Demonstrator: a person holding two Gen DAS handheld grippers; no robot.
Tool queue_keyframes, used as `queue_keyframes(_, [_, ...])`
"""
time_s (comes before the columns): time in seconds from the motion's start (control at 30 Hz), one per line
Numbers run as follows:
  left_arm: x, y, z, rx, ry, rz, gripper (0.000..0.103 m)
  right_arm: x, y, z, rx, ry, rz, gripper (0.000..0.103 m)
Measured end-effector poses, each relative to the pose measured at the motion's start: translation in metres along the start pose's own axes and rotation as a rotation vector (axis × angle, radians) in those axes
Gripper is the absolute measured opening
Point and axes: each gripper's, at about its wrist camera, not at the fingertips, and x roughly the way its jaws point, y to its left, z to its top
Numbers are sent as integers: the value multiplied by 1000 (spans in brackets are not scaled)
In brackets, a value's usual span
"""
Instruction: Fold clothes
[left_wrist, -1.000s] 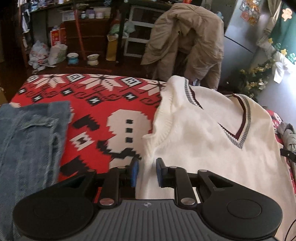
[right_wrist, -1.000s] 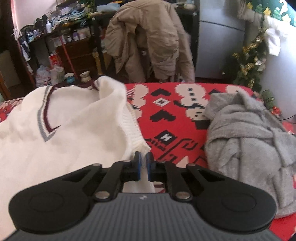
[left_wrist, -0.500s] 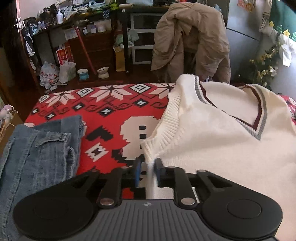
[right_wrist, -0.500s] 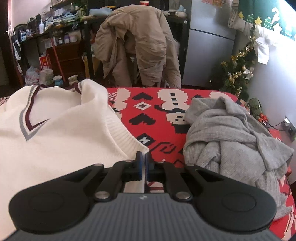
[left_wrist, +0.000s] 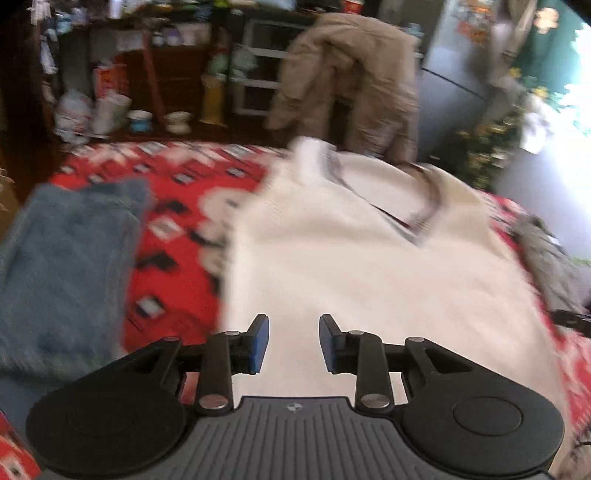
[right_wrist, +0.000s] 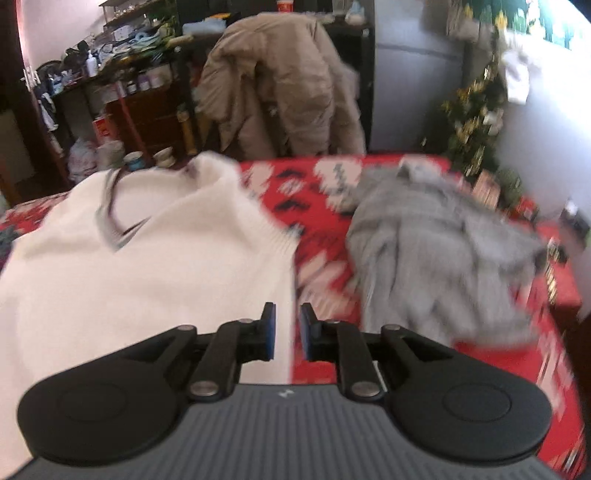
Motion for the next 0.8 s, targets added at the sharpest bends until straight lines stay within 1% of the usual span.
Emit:
queue_keyframes(0.1, [-7,-18,-27,20,26,-54,26,-18,10,-27,-11,13,41,16])
queue_keyframes(0.17, [-7,-23,-44,19,60,-58,24,-26,15,-44,-22,30,57,16])
queue_keyframes(0.23, [-10,-22,-59,8,89,-54,24,-33,18,-59,-21,50,60,16])
queue_keyframes(0.3, [-15,-17,-74,10,101,-44,23,-40,19,-74,-20,69,58,15])
queue_keyframes(0.33, [-18,-15,-81,10,106,-38,21,-44,18,-81,-21,78,54,15])
queue_keyframes(0.37, [-21,-14,-84,8,107,-33,18,-49,16,-88,-23,86,49,15])
queue_keyframes(0.47, [-31,-11,-95,4,110,-17,18,-67,12,-105,-46,93,40,14])
queue_keyframes(0.63, [-48,-5,-113,-4,115,9,18,-89,8,-122,-24,109,43,12])
queue_keyframes(0.8, [-63,-1,-130,-6,126,34,18,-98,12,-132,-6,116,41,12])
